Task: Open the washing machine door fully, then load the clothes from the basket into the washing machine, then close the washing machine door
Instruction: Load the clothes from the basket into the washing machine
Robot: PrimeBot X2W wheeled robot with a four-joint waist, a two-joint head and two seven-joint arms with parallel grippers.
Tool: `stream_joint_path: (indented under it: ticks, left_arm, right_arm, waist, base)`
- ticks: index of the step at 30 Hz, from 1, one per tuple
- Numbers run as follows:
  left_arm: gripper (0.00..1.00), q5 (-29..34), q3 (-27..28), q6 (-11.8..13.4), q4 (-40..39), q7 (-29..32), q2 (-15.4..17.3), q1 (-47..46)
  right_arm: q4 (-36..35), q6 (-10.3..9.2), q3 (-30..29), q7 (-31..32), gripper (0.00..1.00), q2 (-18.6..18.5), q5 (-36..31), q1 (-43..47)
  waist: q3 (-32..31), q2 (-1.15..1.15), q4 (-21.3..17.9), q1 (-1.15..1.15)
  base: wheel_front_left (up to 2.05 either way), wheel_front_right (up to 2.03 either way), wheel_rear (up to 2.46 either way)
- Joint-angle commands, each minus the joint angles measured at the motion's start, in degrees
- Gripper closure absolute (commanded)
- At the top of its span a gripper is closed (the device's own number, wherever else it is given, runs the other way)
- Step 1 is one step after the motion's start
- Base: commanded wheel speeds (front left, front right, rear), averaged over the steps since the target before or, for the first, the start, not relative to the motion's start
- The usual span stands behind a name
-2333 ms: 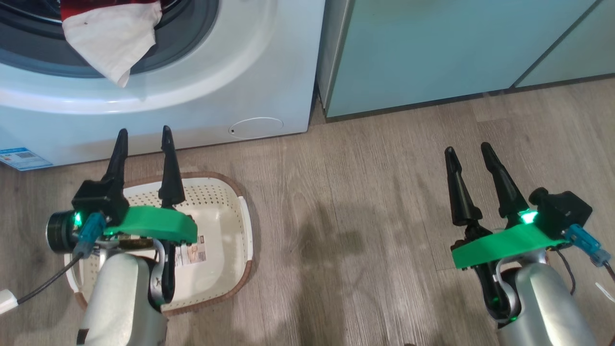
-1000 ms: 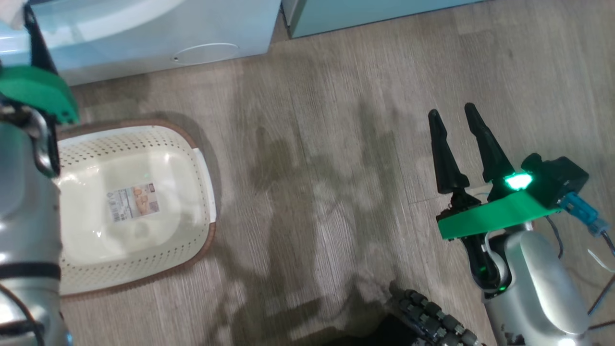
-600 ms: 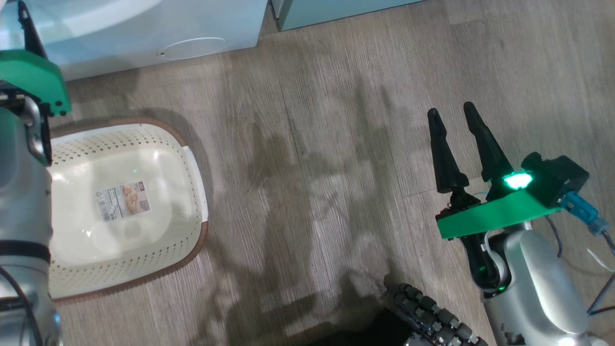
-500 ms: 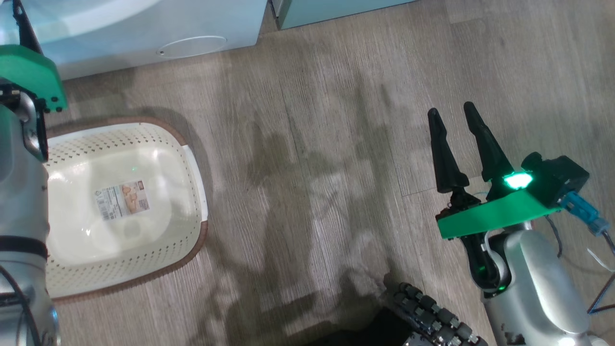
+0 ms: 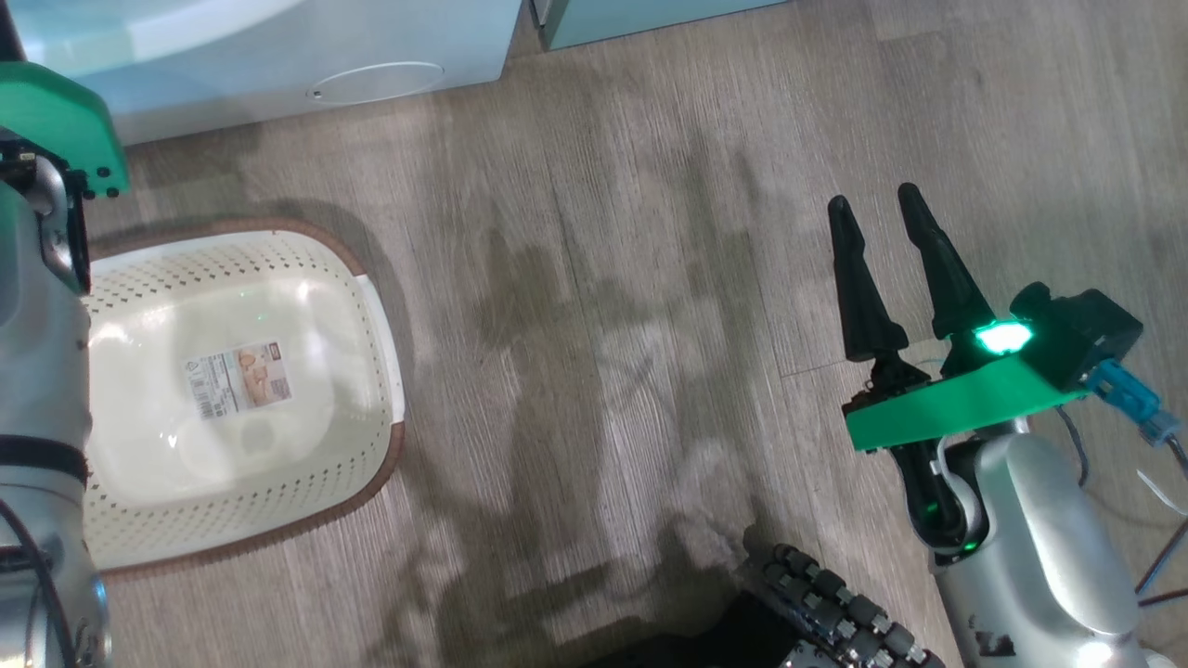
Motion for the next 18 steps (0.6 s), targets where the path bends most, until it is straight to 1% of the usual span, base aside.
stream_joint_path:
  ticks: [1,6,11,13,15,17,18]
  left_arm:
    - [1.00,-0.25,0.53,0.26,-2.42,-0.71,2.57,-0.72]
    - [1.00,-1.17,0.94,0.43,-8.70,-0.72,2.39,0.33]
    - [1.00,-2.43,1.55,-0.69,-13.35,-0.72,2.76,-0.64]
    - [1.00,-2.77,1.40,-1.69,-13.60,-0.72,3.21,-2.52]
    - [1.00,-3.16,0.80,-3.75,-12.79,-0.34,3.84,-5.35]
    - [1.00,-2.56,-0.22,-5.18,-11.94,0.97,5.12,-8.96]
    - [1.00,-2.56,-0.22,-5.18,-11.94,0.97,5.12,-8.96]
  right_arm:
    - [-1.44,0.00,0.92,-0.53,0.00,-0.12,0.26,0.17]
    - [-1.42,0.00,0.95,-0.53,0.00,-0.12,0.41,0.12]
    - [-1.64,0.00,1.21,-0.53,0.00,-0.12,0.73,-0.20]
    - [-1.81,0.00,1.34,-0.53,0.00,-0.12,0.97,-0.47]
    - [-1.94,0.00,1.59,-0.53,0.00,-0.12,1.28,-0.66]
    - [-2.11,0.00,1.81,-0.53,0.00,-0.12,1.70,-0.91]
    - [-2.11,0.00,1.81,-0.53,0.00,-0.12,1.70,-0.91]
  waist:
    - [-0.11,0.00,0.00,-0.01]
    - [-0.09,0.00,-0.04,-0.01]
    - [0.81,0.00,-0.39,-0.01]
    - [1.55,0.00,-0.63,-0.01]
    - [2.48,0.00,-0.97,-0.01]
    - [3.62,0.00,-1.47,-0.01]
    - [3.62,0.00,-1.47,-0.01]
  base:
    - [0.00,0.00,0.00]
    - [0.00,0.00,0.00]
    - [0.00,0.00,0.00]
    - [0.00,0.00,0.00]
    - [0.00,0.00,0.00]
    - [0.00,0.00,0.00]
    - [0.00,0.00,0.00]
